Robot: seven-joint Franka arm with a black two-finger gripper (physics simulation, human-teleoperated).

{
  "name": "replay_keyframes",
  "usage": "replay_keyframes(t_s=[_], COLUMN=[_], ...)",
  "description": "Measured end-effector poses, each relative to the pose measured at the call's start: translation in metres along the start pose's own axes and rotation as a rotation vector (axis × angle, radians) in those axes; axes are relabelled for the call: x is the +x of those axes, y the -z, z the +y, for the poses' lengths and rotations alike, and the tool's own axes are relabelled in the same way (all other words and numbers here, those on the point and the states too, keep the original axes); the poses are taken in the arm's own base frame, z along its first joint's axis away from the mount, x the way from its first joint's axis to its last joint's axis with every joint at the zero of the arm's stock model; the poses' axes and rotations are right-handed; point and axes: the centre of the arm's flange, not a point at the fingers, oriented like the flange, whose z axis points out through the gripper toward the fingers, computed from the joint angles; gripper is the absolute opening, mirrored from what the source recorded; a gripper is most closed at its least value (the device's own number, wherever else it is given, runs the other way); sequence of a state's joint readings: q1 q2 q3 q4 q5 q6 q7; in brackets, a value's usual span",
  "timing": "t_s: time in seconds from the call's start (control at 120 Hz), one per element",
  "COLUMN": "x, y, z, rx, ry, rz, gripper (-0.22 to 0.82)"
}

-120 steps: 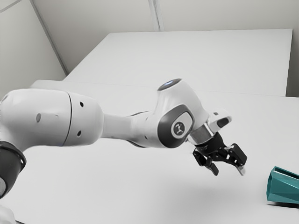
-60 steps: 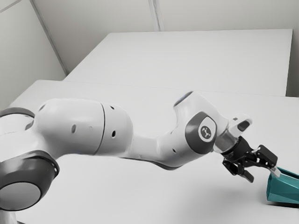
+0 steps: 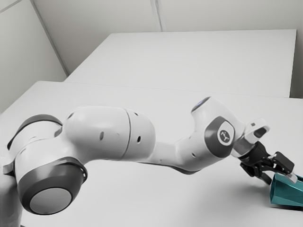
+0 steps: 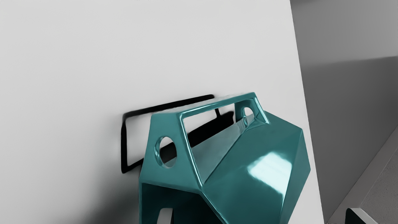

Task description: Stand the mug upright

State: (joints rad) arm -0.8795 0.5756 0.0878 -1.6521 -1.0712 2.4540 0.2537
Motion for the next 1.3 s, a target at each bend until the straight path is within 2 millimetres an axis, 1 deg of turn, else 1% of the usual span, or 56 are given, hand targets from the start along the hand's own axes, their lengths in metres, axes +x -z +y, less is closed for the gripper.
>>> replay_keyframes(t_s=[0.133, 0.283, 0.4, 0.642, 0.742, 0.958, 1.075, 1.233, 1.3], x=[0.005, 0.010, 0.013, 0.016, 0.015, 0.014, 0.013, 0.013, 0.014], y=[-0.007, -0.015, -0.016, -0.014, -0.014, -0.014, -0.011, 0.002, 0.015], z=[0.005, 0.010, 0.012, 0.026, 0.028, 0.031, 0.040, 0.061, 0.069], rx=[-0.003, -0.007, -0.004, -0.014, -0.014, -0.012, -0.009, 0.015, 0.036], ry=[-0.047, -0.096, -0.126, -0.178, -0.186, -0.194, -0.214, -0.275, -0.305], rz=[-0.007, -0.014, -0.016, -0.014, -0.016, -0.016, -0.015, -0.008, 0.001], gripper=[0.53, 0.40, 0.28, 0.04, -0.04, -0.09, -0.14, -0.16, -0.17])
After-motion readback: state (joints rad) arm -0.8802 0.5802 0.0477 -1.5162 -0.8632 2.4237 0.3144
